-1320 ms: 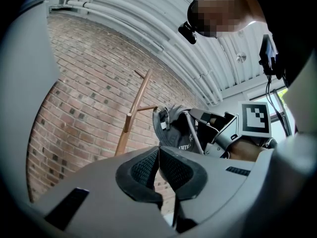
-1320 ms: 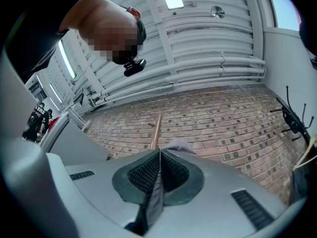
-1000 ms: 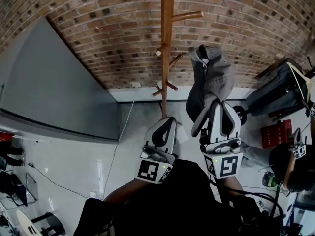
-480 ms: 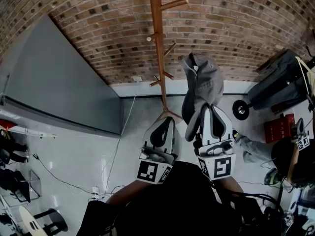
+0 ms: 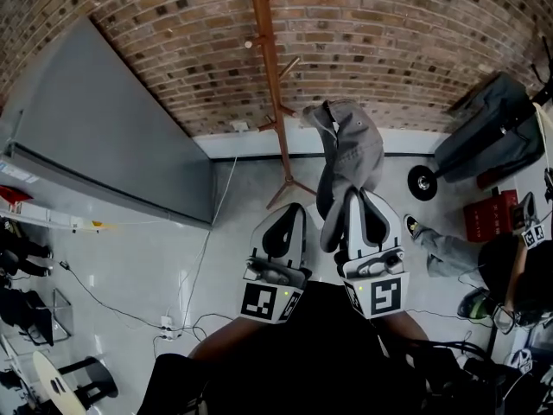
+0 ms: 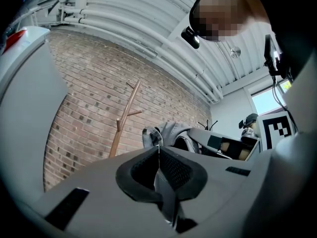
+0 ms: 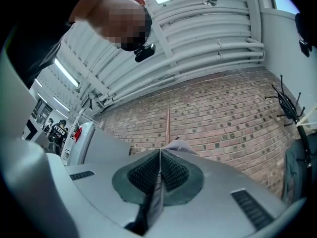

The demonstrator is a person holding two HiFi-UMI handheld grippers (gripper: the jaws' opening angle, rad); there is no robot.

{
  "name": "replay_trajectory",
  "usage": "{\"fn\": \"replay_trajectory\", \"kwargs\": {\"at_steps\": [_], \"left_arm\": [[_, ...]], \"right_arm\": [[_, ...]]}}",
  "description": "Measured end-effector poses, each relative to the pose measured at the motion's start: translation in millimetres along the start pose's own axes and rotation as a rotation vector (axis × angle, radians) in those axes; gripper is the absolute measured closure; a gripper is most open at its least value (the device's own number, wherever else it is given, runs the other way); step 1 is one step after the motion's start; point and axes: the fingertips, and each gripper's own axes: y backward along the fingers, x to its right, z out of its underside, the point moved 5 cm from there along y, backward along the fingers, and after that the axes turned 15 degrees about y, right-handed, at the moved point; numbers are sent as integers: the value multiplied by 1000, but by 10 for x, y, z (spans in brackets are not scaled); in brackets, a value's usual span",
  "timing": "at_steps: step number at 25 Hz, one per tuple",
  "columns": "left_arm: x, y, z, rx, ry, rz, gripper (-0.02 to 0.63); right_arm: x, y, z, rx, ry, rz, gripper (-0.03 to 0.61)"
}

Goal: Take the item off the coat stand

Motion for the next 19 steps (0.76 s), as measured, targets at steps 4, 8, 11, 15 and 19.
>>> {"fn": "replay_trajectory", "kwargs": {"at_steps": [4, 8, 11, 15, 19], "left_arm": [[89, 111, 31, 13, -5, -19, 595], [131, 198, 59, 25, -5, -36, 595], [119, 234, 34, 31, -10, -42, 595], [98, 253, -2, 36, -17, -43, 595], [80, 243, -21, 38, -17, -44, 595]], "right_arm": [[-24, 151, 2, -8, -17, -18, 558], [-52, 240, 13, -9, -25, -32, 558], [-77, 255, 15, -8, -33, -33, 558], [-117, 254, 15, -10, -35, -38, 558], [-149, 238, 15, -17, -36, -47, 558]]}}
